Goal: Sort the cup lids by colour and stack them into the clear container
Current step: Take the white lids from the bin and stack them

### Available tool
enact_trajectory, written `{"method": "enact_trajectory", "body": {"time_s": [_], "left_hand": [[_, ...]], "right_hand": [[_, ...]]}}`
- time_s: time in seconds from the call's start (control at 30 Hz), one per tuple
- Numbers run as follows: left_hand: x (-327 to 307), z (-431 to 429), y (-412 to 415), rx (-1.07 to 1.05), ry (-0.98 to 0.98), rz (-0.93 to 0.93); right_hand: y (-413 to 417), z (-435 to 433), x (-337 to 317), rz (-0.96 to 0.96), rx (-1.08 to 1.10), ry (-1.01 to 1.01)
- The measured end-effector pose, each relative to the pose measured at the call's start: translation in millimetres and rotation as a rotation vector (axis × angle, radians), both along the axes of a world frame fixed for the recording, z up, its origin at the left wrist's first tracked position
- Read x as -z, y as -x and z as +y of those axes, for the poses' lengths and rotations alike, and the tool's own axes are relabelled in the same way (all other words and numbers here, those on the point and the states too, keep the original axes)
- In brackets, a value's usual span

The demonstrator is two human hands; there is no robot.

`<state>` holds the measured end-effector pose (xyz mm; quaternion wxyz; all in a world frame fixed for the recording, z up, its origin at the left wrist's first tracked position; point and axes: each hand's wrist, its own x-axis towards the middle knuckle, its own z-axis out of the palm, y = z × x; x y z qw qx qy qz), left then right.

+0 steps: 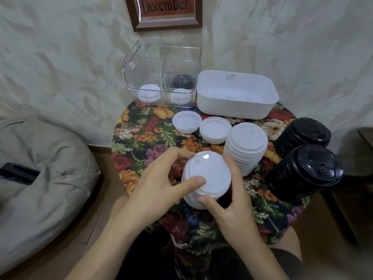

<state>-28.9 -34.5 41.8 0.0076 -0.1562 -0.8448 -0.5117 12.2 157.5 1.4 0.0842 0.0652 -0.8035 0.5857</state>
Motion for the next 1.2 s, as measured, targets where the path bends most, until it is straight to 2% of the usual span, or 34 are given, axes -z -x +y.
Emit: {"method": "enact_trajectory", "body": {"time_s": [0.07,0.13,0.47,0.73,0.83,0.93,1.0,1.13,1.2], "left_hand": [[3,2,1,0.038,-0.148,-0.112],[4,4,4,0.043,-0.237,-0.144],[15,-4,19,0.08,-0.307,-0.138],[15,-5,29,0.079,-0.302,-0.08],[13,-6,55,-0.026,-0.139,0.1],[20,-7,96,-0.162,0.286,0.295],[29,-4,119,-0.161,0.489,0.291],[46,2,144,-0.181,0.538,0.284],[43,2,145,-0.214,0.493,0.296]], "right_hand": [[1,0,2,-0.004,0.012,-0.01],[1,-1,1,0.003,0.017,-0.034],[2,-6,-5,0.051,0.037,-0.118],[4,-14,-3,0.032,0.08,-0.084],[3,-13,-1,0.016,0.08,-0.088],[2,-14,0,0.002,0.079,-0.084],[2,-13,0,-0.005,0.081,-0.081],[2,-13,0,-0.015,0.084,-0.072],[2,-12,0,-0.012,0.083,-0.076]]}}
